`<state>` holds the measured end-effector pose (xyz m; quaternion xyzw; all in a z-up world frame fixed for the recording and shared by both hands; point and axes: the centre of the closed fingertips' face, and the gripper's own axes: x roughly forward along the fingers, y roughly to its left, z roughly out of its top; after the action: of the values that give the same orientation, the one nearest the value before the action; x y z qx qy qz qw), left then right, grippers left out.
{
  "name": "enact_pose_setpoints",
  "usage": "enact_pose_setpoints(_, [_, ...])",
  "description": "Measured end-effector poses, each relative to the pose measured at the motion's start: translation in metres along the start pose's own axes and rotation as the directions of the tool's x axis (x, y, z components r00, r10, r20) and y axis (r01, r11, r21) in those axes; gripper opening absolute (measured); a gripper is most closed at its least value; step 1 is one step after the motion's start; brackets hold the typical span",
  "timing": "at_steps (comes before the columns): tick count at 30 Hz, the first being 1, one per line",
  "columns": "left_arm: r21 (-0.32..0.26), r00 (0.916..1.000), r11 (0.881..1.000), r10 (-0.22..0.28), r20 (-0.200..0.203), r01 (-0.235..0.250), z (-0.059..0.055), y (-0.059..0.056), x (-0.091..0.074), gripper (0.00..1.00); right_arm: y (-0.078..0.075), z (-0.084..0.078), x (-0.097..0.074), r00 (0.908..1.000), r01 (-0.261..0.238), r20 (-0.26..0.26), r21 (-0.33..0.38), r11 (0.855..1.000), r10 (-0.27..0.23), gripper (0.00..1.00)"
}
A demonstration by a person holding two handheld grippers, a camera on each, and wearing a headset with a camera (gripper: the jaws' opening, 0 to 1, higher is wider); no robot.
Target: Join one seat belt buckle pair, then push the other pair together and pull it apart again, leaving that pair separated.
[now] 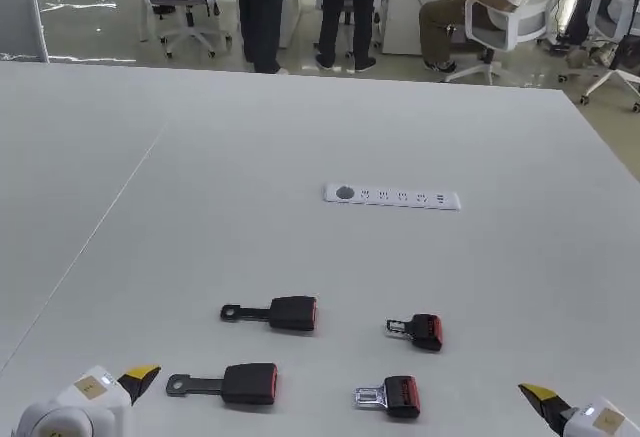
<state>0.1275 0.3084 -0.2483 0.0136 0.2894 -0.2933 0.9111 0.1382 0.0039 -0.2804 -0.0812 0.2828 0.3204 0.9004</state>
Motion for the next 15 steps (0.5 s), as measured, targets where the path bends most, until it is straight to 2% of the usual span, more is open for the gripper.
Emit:
enact_pose_setpoints(5, [-0.001,1.0000,1.000,0.000,-0.005,0.000,0.001,0.000,0.001,1.00,0.001,0.004,0.004,1.0000,-0.005,0.000,-0.003,1.000,0.005,0.91])
enact_pose_setpoints(15, [-0.007,1.0000,1.000,-0.004,0.002,0.004,0.006,0.009,0.009,0.99,0.008,0.008,0.016,0.9991,-0.040,-0.016,-0.031,0.999,0.040,0.90])
